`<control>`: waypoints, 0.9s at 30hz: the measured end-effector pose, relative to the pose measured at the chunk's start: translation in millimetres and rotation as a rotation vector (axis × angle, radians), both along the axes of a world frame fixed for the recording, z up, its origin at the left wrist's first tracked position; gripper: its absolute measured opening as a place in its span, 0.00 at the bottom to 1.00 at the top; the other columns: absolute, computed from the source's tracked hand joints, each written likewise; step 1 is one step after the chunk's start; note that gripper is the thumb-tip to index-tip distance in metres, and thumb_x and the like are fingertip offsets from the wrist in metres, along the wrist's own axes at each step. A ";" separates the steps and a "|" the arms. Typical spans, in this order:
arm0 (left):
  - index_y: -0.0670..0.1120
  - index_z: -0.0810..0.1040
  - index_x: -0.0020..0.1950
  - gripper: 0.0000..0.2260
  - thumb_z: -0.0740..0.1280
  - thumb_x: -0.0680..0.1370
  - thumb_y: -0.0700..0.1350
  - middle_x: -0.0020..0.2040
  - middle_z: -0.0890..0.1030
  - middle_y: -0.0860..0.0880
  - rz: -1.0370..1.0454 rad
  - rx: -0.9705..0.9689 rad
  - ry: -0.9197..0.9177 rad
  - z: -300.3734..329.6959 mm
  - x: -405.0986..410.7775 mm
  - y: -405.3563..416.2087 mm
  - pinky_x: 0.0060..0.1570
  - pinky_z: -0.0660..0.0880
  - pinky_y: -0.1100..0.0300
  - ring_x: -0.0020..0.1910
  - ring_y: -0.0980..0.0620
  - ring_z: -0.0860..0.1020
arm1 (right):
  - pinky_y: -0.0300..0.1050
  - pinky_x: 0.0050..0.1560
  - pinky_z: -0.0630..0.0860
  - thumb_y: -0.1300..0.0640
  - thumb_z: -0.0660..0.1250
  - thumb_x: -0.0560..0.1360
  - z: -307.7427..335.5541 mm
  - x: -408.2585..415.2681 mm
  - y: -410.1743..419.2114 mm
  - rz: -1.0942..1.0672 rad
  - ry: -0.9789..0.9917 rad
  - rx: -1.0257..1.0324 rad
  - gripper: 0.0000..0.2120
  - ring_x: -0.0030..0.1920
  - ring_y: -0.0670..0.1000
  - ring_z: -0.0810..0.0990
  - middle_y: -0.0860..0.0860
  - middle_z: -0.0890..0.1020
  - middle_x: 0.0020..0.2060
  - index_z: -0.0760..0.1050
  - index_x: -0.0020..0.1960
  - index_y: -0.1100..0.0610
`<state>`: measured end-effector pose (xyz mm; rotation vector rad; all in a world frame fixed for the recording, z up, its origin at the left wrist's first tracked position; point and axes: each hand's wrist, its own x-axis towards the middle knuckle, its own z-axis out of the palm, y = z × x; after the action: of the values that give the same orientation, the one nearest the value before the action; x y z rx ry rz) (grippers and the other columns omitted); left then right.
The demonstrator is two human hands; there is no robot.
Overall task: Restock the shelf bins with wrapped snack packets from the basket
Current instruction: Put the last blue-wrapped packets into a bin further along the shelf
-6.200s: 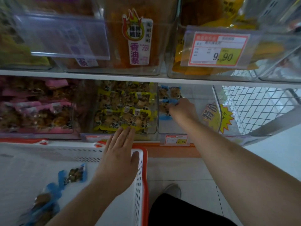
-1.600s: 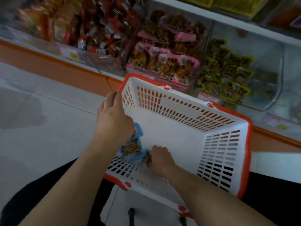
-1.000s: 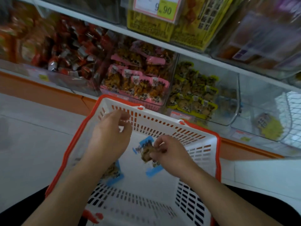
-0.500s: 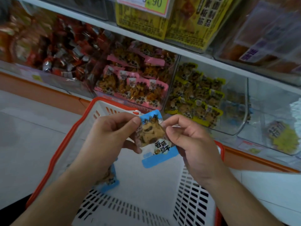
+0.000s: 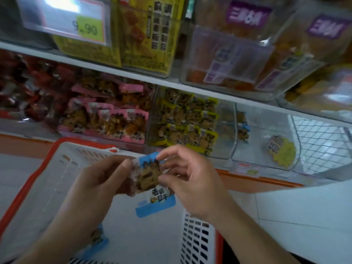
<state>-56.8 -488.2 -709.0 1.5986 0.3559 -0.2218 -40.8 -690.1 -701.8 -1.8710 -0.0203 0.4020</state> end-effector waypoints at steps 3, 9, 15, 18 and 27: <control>0.54 0.86 0.54 0.11 0.65 0.83 0.43 0.49 0.87 0.50 -0.084 0.049 -0.090 -10.4 1.9 -30.3 0.54 0.79 0.50 0.49 0.50 0.84 | 0.44 0.53 0.84 0.67 0.76 0.76 12.1 9.7 -51.1 -0.196 -0.117 -0.055 0.17 0.51 0.46 0.87 0.44 0.87 0.48 0.82 0.52 0.45; 0.61 0.62 0.81 0.26 0.64 0.84 0.50 0.79 0.60 0.65 -0.578 0.675 -0.373 -38.5 17.7 -112.6 0.78 0.61 0.56 0.79 0.61 0.58 | 0.40 0.45 0.80 0.69 0.74 0.76 0.8 28.8 -168.7 -0.724 -0.154 -0.193 0.14 0.48 0.45 0.86 0.48 0.87 0.47 0.80 0.51 0.50; 0.55 0.34 0.83 0.37 0.33 0.77 0.68 0.82 0.32 0.60 -0.810 1.060 -0.311 -69.8 32.7 -156.3 0.77 0.28 0.57 0.80 0.58 0.29 | 0.45 0.38 0.77 0.63 0.73 0.76 -47.5 83.1 -221.5 -0.692 0.047 -0.472 0.11 0.45 0.52 0.83 0.48 0.84 0.45 0.78 0.51 0.49; 0.58 0.36 0.83 0.36 0.32 0.76 0.69 0.81 0.33 0.62 -0.796 1.053 -0.313 -73.5 32.5 -161.6 0.77 0.28 0.60 0.78 0.62 0.28 | 0.43 0.37 0.72 0.66 0.70 0.78 -73.4 103.5 -215.7 -0.571 0.089 -0.460 0.12 0.46 0.54 0.83 0.50 0.82 0.45 0.78 0.49 0.49; 0.58 0.34 0.83 0.33 0.36 0.79 0.67 0.82 0.33 0.62 -0.791 1.085 -0.306 -72.4 31.6 -160.3 0.78 0.30 0.57 0.78 0.63 0.27 | 0.51 0.47 0.84 0.67 0.68 0.79 -90.4 115.2 -205.4 -0.345 0.163 -0.739 0.08 0.43 0.53 0.81 0.56 0.82 0.46 0.81 0.55 0.58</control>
<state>-25.2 -648.5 -781.4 2.7533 -0.5271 -0.4127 74.4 -895.5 -792.3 -2.4946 0.6284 0.3424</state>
